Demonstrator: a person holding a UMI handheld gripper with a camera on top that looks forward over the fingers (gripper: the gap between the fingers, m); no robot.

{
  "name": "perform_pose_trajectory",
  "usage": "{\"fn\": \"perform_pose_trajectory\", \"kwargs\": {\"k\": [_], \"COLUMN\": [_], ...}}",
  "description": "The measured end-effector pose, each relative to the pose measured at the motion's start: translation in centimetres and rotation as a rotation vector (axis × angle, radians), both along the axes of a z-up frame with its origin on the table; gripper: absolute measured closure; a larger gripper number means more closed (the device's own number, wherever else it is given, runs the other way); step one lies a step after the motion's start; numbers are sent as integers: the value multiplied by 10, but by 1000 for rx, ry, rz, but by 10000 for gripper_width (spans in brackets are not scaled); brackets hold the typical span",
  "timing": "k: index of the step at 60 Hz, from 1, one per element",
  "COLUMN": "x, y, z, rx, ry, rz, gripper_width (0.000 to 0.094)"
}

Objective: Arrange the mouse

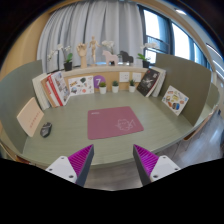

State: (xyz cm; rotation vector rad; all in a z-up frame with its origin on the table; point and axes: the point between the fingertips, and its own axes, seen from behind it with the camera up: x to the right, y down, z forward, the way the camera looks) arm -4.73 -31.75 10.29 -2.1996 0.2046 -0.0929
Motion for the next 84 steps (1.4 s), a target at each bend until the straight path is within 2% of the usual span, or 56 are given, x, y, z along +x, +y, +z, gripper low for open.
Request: {"fn": "perform_pose_trajectory", "kwargs": {"k": [13, 23, 34, 47, 53, 55, 56, 62, 70, 77, 84], "x": [-175, -269, -327, -348, -354, -354, -354, -356, -356, -357, -354], "y": [19, 50, 112, 182, 202, 205, 206, 208, 207, 207, 209], "z": [-63, -93, -108, -115, -116, -115, -116, -117, -117, -117, -115], "rx": [-91, -136, -129, -133, -137, -140, -143, -147, -149, -158, -206], "ry": [84, 92, 96, 22, 11, 12, 10, 2, 2, 1, -1], "rz": [216, 310, 338, 325, 333, 333, 331, 346, 345, 360, 371], "gripper_width": [149, 138, 141, 159, 254, 348, 428, 476, 605, 606, 606]}}
